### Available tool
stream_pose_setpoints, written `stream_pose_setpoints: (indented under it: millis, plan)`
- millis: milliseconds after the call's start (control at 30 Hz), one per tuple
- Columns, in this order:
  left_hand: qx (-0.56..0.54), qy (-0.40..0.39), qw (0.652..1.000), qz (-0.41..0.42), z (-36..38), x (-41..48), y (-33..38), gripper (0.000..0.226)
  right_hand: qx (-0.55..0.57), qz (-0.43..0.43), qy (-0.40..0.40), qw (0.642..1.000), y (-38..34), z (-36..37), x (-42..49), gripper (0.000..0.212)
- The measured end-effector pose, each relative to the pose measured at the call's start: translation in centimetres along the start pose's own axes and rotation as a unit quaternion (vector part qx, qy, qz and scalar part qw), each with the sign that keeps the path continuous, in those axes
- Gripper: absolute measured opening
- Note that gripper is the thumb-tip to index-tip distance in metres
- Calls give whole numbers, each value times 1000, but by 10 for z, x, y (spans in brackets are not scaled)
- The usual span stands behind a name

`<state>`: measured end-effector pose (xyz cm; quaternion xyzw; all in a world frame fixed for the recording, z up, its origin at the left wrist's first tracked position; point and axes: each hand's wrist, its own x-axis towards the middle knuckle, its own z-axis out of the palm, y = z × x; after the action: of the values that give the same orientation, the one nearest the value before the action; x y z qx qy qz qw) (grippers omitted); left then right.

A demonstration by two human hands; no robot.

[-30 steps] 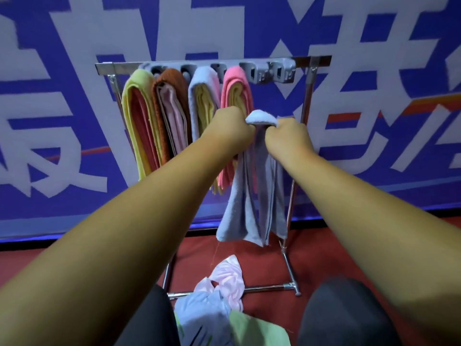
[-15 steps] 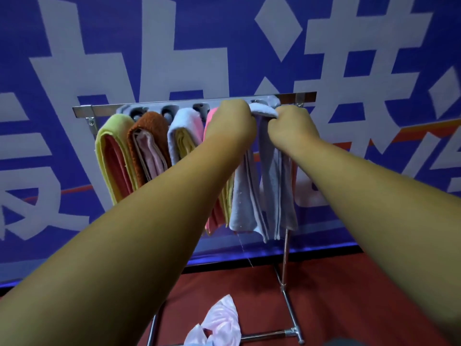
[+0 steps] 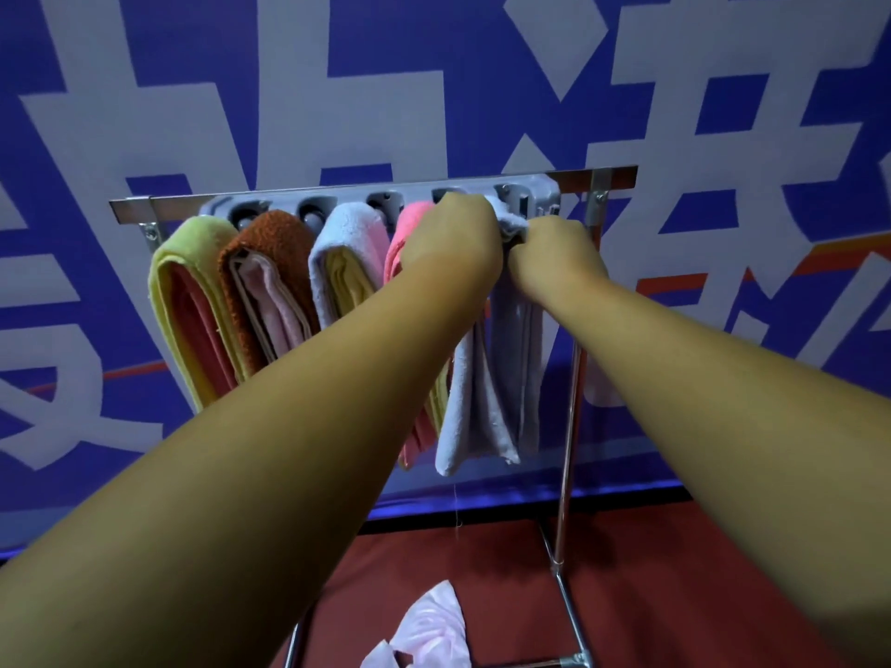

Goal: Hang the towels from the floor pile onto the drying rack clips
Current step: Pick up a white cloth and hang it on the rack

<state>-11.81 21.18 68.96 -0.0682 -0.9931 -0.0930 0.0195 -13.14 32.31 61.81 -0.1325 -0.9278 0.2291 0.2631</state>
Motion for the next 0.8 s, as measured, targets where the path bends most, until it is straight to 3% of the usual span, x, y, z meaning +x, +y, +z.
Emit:
stream_pose_setpoints:
  millis: [200,300,333,400,533,800]
  plan:
    - [-36,14,998,45,19,5,-6,43,34,-15,8,999,8,8,-7,19]
    - [-116,126,981,93,59,10,-18,10,56,-14,24,998,16,14,-16,17]
    - [-147,140,974,97,73,8,-22,16,57,-13,28,998,19,17,-20,17]
    - [-190,121,969,100,98,3,-28,24,65,-12,26,997,28,24,-29,17]
    - [-205,79,970,102,144,6,-32,19,82,-3,3,997,51,42,-40,15]
    - [-241,-30,967,72,226,25,-45,34,77,38,-115,990,94,90,-55,26]
